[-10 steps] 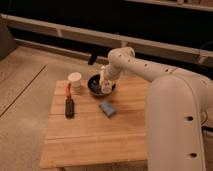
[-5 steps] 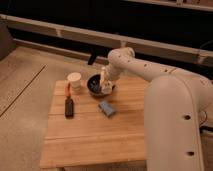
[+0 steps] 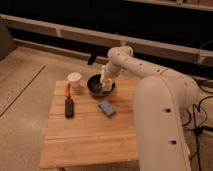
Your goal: Place the bottle in the ceramic bowl
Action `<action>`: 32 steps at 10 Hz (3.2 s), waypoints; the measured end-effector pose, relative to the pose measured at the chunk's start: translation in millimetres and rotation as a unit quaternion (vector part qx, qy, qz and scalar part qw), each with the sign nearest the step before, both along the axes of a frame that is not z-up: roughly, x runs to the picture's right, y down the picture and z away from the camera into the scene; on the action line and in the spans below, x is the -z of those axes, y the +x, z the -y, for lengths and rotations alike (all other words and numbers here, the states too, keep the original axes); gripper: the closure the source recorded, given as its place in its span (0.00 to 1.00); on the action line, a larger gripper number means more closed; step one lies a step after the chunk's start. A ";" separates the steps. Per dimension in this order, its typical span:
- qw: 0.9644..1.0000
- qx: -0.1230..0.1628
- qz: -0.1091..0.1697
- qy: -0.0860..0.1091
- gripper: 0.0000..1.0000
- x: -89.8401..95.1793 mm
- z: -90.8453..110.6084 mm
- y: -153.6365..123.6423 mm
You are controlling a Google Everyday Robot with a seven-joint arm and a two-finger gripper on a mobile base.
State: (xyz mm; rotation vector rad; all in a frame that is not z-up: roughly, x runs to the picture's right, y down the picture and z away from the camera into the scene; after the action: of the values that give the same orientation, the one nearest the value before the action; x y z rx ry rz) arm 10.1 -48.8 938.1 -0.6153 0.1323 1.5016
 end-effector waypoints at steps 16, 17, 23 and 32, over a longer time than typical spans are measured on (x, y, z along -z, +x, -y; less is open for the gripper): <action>0.999 0.010 0.034 -0.023 0.89 -17.6 -14.8 -21.6; 0.999 0.010 0.034 -0.023 0.91 -17.6 -14.8 -21.5; 0.999 0.010 0.034 -0.023 0.37 -17.6 -14.8 -21.5; 0.999 0.010 0.034 -0.023 0.20 -17.6 -14.8 -21.6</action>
State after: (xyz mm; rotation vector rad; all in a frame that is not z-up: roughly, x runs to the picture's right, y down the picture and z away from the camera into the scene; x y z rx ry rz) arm -11.5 -34.0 955.7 -0.6991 0.1199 1.4605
